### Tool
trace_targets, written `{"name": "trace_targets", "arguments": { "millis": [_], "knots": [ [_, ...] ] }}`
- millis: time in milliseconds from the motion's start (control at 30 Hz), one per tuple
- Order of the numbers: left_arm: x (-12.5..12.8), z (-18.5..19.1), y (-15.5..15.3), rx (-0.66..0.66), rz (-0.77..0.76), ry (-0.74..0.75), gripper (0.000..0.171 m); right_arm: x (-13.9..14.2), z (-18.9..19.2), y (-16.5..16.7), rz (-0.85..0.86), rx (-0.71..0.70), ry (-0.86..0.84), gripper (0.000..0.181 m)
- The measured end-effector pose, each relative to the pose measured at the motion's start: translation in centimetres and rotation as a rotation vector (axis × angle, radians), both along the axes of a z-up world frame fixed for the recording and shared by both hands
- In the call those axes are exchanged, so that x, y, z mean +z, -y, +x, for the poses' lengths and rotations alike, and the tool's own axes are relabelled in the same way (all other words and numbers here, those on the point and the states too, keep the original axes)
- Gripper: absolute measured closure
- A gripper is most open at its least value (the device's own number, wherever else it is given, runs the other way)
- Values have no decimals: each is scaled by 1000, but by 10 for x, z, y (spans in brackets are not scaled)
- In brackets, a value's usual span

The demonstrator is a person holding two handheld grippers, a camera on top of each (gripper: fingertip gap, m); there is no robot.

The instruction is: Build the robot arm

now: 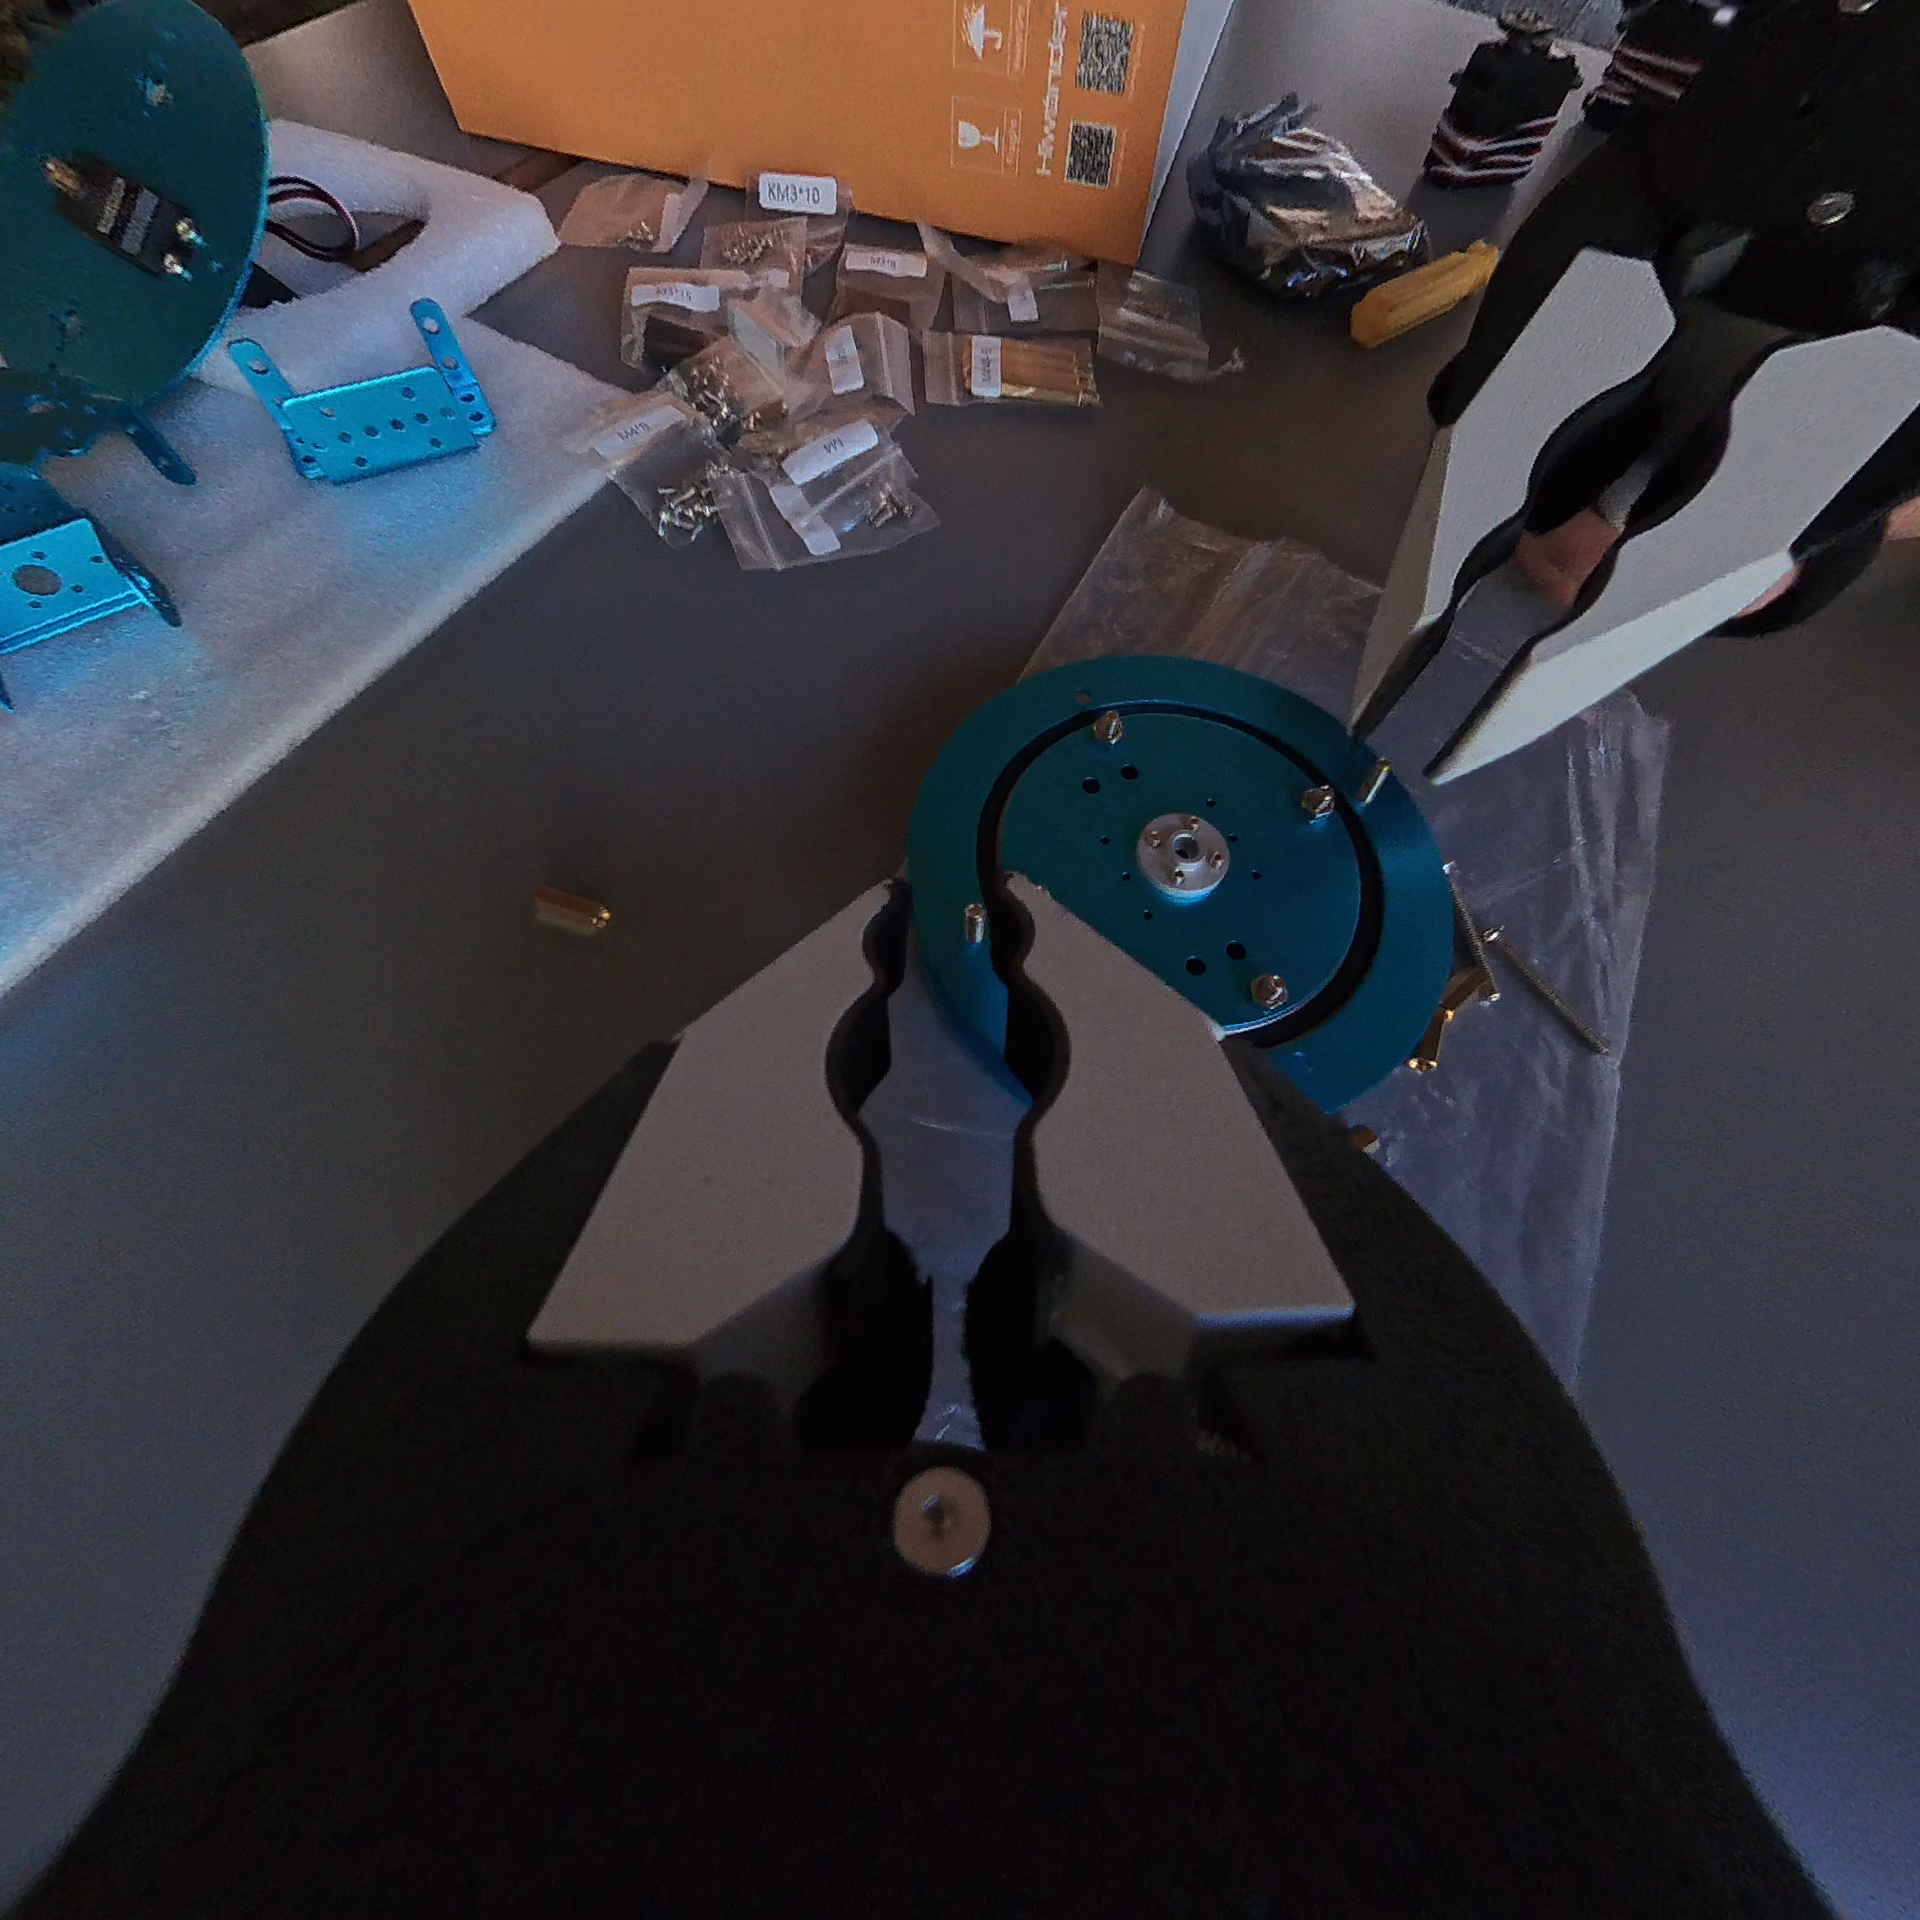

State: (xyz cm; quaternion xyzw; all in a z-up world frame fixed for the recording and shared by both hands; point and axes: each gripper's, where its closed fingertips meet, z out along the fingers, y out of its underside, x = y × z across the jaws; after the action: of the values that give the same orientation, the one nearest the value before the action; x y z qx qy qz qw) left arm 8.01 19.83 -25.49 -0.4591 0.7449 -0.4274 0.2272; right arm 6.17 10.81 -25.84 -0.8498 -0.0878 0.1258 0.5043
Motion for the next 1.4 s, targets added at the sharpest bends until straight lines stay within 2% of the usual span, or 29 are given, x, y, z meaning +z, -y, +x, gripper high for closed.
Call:
{"name": "trace_targets", "arguments": {
  "millis": [167, 267, 433, 567, 633, 733, 800, 900, 1100, 1233, 1400],
  "knots": [
    [21, 1, -9, 35, -83, 64, 156, 15, 13, 2, 71, -49, -23, 167],
    [30, 5, -26, 116, -92, 110, 156, 16, 18, 3, 79, -69, -23, 167],
    [26, 10, -65, 295, -45, 108, 156, 14, 23, 2, 74, -93, -15, 168],
    [18, 16, -75, 364, -71, 73, 153, 13, 26, 2, 68, -111, -12, 169],
    [7, 22, -71, 359, -89, 18, 153, 14, 27, 1, 70, -117, -14, 169],
    [-15, 32, -73, 390, -59, -148, 149, 25, 26, -2, 96, -109, -56, 167],
    [-24, 40, -75, 418, -48, -232, 149, 30, 26, -4, 89, -94, -93, 161],
    [-33, 48, -70, 452, -107, -364, 148, 34, 27, -6, 82, -87, -94, 161],
    [-39, 59, -76, 549, -137, -433, 149, 30, 26, 0, 66, -67, -71, 161],
    [-42, 56, -73, 543, -99, -449, 163, 34, 23, 3, 76, -60, -78, 162],
    [-43, 53, -67, 476, -32, -447, 166, 37, 19, 3, 96, -47, -86, 162]
  ]
}}
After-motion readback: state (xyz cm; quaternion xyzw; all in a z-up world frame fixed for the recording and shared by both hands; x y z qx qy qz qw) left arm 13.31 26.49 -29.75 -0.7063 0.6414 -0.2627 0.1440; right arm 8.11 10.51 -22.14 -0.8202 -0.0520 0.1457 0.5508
